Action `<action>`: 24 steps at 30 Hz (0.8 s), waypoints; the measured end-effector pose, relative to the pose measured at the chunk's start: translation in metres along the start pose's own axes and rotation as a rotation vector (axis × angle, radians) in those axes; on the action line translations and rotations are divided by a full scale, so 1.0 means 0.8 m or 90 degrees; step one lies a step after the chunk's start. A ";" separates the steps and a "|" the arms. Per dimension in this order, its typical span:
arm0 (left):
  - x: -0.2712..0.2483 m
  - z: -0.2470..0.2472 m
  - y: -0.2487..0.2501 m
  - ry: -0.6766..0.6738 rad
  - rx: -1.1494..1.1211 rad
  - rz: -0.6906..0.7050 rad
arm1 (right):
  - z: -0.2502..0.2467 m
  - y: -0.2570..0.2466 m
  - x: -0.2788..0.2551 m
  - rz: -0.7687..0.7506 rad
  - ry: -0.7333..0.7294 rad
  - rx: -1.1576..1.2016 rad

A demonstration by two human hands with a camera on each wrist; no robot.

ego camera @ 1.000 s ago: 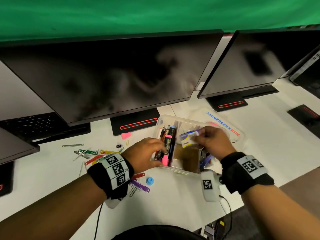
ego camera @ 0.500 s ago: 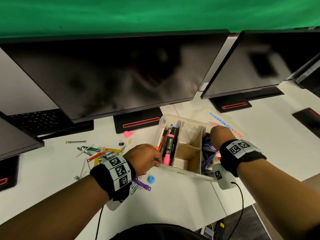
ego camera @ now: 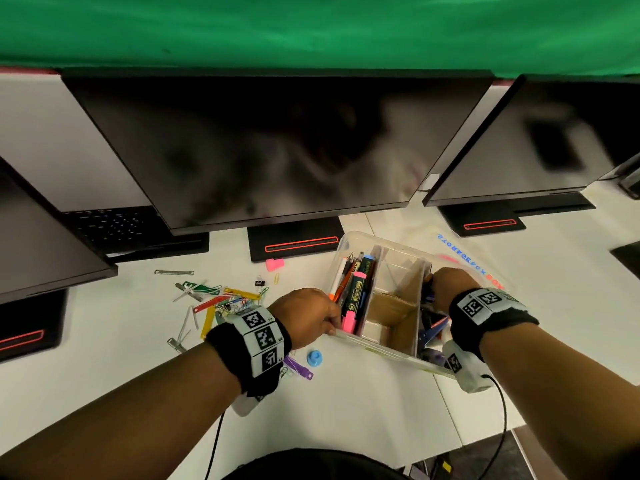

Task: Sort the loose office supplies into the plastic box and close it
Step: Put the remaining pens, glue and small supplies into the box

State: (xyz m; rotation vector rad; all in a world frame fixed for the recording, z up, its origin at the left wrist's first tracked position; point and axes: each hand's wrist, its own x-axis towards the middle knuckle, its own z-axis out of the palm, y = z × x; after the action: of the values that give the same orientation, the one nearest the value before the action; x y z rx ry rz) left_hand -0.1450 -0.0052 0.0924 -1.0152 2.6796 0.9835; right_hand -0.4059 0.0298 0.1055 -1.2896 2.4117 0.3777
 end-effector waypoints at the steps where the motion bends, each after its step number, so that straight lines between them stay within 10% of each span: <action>1: 0.000 0.000 0.000 -0.001 -0.001 0.002 | -0.002 -0.001 -0.001 0.002 0.017 0.005; 20: -0.004 0.007 -0.009 0.035 0.023 0.043 | -0.010 0.000 -0.012 -0.025 0.064 -0.053; 24: -0.025 0.015 -0.030 0.113 0.040 0.060 | -0.023 -0.024 -0.038 -0.082 0.107 0.118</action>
State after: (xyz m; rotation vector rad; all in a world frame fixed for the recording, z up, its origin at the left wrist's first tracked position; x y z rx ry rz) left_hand -0.1162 -0.0006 0.0762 -1.0173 2.9064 0.8550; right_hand -0.3777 0.0346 0.1343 -1.4317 2.4143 0.0091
